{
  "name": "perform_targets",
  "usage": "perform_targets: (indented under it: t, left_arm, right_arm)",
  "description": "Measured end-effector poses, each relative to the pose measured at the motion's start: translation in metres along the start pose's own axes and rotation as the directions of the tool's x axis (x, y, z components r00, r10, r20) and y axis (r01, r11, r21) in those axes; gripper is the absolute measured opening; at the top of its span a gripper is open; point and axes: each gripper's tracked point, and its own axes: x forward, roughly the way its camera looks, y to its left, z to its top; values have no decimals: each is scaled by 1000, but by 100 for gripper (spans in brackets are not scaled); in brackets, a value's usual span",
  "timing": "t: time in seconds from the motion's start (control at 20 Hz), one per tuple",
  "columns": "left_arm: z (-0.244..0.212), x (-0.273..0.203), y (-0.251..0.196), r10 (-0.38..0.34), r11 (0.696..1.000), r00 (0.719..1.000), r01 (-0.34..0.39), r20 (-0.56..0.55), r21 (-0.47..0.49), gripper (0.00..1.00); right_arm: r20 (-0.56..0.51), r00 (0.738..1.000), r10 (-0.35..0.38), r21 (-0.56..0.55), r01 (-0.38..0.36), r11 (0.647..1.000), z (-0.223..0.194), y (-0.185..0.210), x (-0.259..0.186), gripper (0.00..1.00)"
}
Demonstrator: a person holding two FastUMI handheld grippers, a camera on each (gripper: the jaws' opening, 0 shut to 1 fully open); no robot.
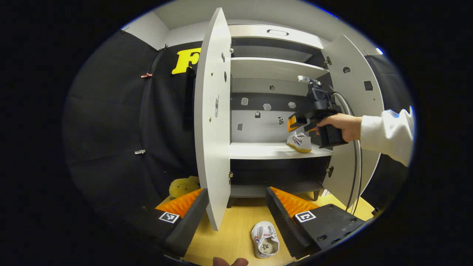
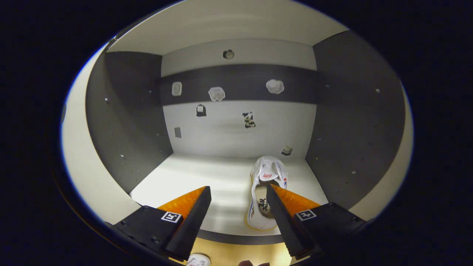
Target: Grab one shoe with the right hand and put it into the shoe cabinet, grab the other shoe with the left hand and put it into the shoe cabinet; then close the right door with the right hand and the left door with the left hand.
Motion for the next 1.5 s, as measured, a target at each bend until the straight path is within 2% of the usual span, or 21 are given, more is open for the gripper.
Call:
perform_targets:
  t: [0.15,0.4,0.65,0.85,0.95,1.1,1.25,1.5]
  left_arm:
    - [-9,1,-5,-18,1000,1000,18,-2,-6,97]
    - [-48,5,-20,-56,998,998,55,-26,-37,97]
    - [-119,16,-36,-106,994,988,105,-116,-9,98]
    - [-187,22,-48,-129,989,965,143,-229,44,97]
    - [-220,29,-51,-113,989,951,134,-289,54,95]
    - [-263,41,-59,-122,987,920,152,-371,52,85]
    - [-297,58,-65,-140,982,896,181,-422,59,81]
    - [-334,96,-68,-142,986,875,168,-463,15,67]
  right_arm:
    - [115,993,6,27,-10,1000,12,5,-59,99]
    - [275,961,-11,-15,16,1000,16,4,-162,98]
    - [316,949,-15,-30,26,999,4,1,-238,98]
    - [324,946,-4,-44,20,999,7,-2,-273,98]
    - [344,939,-12,-50,31,998,15,-8,-287,98]
    - [367,930,-26,-63,53,997,22,-17,-302,97]
    - [375,926,-49,-65,79,995,25,-27,-314,96]
    - [368,924,-99,-38,121,992,29,-52,-326,97]
